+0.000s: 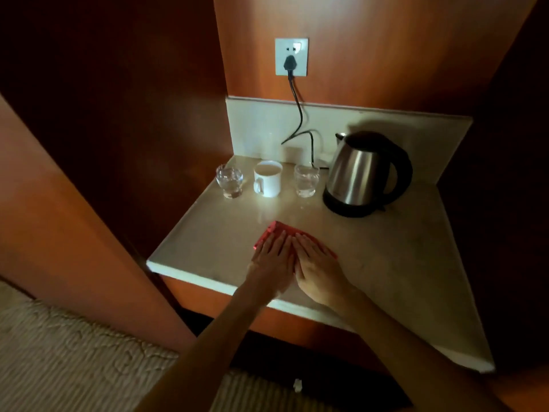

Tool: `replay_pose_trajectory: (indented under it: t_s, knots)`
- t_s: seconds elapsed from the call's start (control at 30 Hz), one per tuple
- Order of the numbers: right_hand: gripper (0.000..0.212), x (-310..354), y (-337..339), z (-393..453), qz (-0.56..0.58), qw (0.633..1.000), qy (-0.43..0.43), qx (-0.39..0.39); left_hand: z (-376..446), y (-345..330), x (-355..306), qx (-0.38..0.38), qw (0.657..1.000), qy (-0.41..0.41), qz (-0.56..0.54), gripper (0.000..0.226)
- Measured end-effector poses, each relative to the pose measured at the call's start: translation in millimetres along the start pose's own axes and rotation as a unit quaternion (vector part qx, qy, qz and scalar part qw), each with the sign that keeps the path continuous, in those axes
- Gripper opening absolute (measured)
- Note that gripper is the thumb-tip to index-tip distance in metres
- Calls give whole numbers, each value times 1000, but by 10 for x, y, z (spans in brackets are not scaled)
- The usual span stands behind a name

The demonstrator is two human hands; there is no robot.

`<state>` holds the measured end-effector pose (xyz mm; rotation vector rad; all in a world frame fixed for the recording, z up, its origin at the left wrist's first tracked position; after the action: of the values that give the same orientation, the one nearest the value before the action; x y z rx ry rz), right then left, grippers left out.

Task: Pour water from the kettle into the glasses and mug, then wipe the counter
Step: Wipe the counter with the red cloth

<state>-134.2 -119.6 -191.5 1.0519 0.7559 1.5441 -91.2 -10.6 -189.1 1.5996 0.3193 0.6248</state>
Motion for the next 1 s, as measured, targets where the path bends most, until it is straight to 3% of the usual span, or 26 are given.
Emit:
replay_pose_trajectory:
  t_s: [0.13, 0.27, 0.57, 0.87, 1.0]
  knots:
    - [48, -186, 144, -411, -19, 1000, -8, -16, -34, 21, -373, -14, 999, -45, -1, 62]
    - [48, -406, 153, -256, 6, 999, -52, -10, 272, 14, -365, 23, 1000, -11, -12, 56]
    - [48, -707, -18, 413, 10, 999, -45, -17, 837, 8, -30, -3, 998, 30, -49, 56]
    - [53, 118, -451, 821, 25, 998, 13, 65, 249, -131, 724, 30, 998, 50, 4, 58]
    - [52, 459, -309, 454, 59, 997, 33, 48, -301, -71, 595, -71, 995, 57, -31, 55]
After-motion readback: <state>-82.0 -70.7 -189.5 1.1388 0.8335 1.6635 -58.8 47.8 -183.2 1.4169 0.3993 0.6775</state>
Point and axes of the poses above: each hand's wrist, its own z-axis towards the middle knuckle, its own y-axis out of the back of the hand, x = y × z, the point moved 4 cm from there along z, towards the middle knuckle, and after that the axes turned 7 degrees about -y, right-handed, at the moved point
